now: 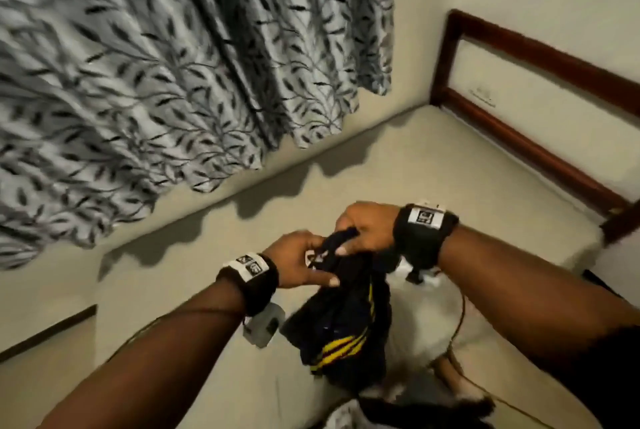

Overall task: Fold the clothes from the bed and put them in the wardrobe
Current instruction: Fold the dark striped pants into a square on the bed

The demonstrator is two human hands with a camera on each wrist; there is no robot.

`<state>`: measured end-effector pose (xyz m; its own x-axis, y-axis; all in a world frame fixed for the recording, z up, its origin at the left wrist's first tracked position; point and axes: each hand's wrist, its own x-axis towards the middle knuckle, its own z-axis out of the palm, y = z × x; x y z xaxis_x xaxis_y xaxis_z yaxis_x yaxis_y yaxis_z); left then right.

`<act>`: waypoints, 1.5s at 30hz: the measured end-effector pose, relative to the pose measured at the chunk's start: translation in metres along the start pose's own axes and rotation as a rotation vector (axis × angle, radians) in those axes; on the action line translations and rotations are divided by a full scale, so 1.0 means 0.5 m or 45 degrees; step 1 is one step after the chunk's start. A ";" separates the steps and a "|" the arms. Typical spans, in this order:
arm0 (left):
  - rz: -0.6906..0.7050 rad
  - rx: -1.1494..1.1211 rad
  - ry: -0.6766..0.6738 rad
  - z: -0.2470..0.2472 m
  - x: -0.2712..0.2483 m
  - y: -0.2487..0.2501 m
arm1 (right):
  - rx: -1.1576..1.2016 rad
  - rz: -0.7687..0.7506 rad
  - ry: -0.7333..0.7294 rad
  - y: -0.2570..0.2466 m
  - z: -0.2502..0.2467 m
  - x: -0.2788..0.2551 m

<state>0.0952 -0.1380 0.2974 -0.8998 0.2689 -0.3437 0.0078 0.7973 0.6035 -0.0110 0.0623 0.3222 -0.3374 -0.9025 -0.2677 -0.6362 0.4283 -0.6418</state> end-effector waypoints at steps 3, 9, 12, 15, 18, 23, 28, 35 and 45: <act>0.089 -0.421 0.136 -0.084 -0.075 0.007 | -0.008 -0.059 0.011 -0.089 -0.124 0.009; 0.260 -0.674 0.181 -0.175 -0.172 0.053 | -0.170 -0.193 0.004 -0.232 -0.310 -0.021; 0.164 -0.580 0.226 -0.202 -0.202 0.061 | -0.287 -0.210 0.032 -0.255 -0.376 -0.034; 0.034 -0.210 0.356 -0.267 -0.229 0.064 | -0.519 -0.109 0.038 -0.253 -0.434 -0.044; -0.076 0.343 0.472 -0.370 -0.277 0.092 | -0.788 0.009 0.082 -0.255 -0.490 -0.055; -0.227 1.105 0.629 -0.561 -0.364 0.140 | -1.045 0.167 0.325 -0.291 -0.568 -0.058; -0.119 1.411 0.933 -0.721 -0.476 0.124 | -1.346 0.365 0.684 -0.309 -0.649 -0.080; -0.137 1.438 0.942 -0.715 -0.538 0.150 | -1.592 -0.061 0.776 -0.343 -0.656 -0.094; 0.147 1.310 1.107 -0.677 -0.609 0.199 | -1.318 -0.615 0.764 -0.368 -0.645 -0.101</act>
<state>0.2221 -0.3235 0.7053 -0.8515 0.2403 0.4660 0.0772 0.9366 -0.3419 -0.1007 0.0441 0.6854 -0.0091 -0.9290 0.3701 -0.9282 0.1455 0.3426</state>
